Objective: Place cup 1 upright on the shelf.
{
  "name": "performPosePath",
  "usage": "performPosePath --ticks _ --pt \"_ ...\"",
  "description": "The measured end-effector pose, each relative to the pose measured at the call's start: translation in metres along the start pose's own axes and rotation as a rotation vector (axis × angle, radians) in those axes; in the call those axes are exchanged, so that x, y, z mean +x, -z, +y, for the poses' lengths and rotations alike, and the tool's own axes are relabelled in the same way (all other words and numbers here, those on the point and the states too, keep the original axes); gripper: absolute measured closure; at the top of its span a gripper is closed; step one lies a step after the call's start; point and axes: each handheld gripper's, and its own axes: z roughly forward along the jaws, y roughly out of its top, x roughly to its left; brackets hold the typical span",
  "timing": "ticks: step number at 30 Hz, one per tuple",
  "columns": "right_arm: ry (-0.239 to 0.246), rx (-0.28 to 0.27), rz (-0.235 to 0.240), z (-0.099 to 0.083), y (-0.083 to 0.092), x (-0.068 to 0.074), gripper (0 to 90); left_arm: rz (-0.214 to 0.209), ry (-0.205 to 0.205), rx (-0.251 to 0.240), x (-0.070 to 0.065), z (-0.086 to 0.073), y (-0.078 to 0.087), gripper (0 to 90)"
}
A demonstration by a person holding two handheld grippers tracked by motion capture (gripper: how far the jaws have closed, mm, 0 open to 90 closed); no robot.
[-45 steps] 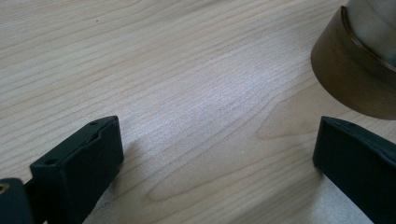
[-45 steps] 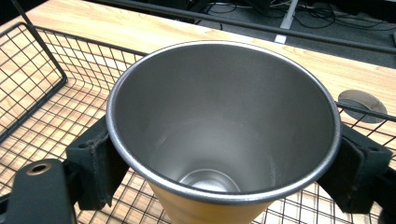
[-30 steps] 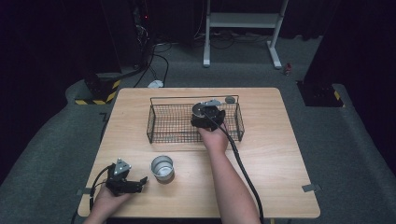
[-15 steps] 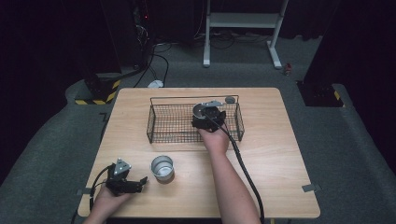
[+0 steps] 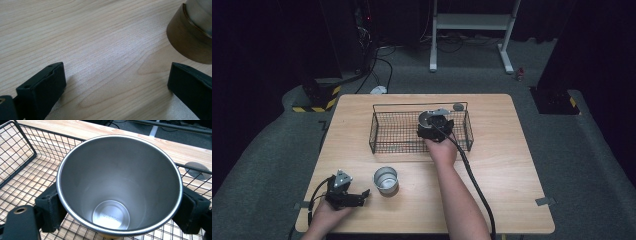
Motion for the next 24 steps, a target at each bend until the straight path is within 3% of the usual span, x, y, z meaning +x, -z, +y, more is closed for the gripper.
performPosePath --ticks 14,24 --pt "-0.013 -0.003 0.019 -0.0012 -0.0017 -0.0008 10.5 0.0 0.0 0.0 0.0 0.0 0.0 2.1" --pt "-0.007 -0.018 0.004 -0.0008 0.0018 -0.0005 10.0 0.0 -0.001 0.0 0.0001 0.0 0.0 2.1"
